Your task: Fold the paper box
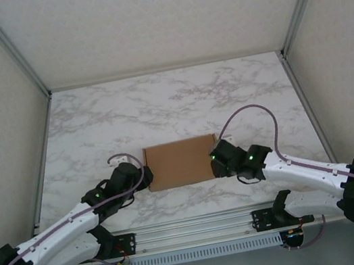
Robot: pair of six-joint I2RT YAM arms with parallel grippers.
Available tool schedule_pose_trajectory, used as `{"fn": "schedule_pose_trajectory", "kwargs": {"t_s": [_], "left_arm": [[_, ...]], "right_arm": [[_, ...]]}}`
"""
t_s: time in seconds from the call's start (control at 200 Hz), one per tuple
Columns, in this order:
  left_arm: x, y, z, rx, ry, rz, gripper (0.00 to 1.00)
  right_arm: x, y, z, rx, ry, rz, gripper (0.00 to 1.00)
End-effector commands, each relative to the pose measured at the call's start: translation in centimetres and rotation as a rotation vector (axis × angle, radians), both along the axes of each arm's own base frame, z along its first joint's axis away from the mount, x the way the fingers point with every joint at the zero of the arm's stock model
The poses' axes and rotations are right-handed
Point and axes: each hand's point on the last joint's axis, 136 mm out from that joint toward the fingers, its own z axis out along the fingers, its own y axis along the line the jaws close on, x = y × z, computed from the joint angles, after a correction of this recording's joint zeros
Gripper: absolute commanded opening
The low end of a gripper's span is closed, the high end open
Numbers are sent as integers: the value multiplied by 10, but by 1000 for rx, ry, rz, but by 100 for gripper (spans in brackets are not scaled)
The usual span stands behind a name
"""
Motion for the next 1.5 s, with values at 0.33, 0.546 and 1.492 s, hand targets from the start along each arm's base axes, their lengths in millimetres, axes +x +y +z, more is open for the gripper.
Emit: {"fn": "schedule_pose_trajectory", "kwargs": {"t_s": [0.33, 0.546, 1.492], "left_arm": [[47, -44, -24, -70, 4, -67, 47], [103, -55, -37, -6, 37, -86, 40], [101, 101, 230, 356, -861, 345, 100]], "right_arm": [[48, 26, -48, 181, 193, -46, 45], [97, 13, -57, 119, 169, -117, 40], [119, -38, 235, 158, -779, 40, 99]]}}
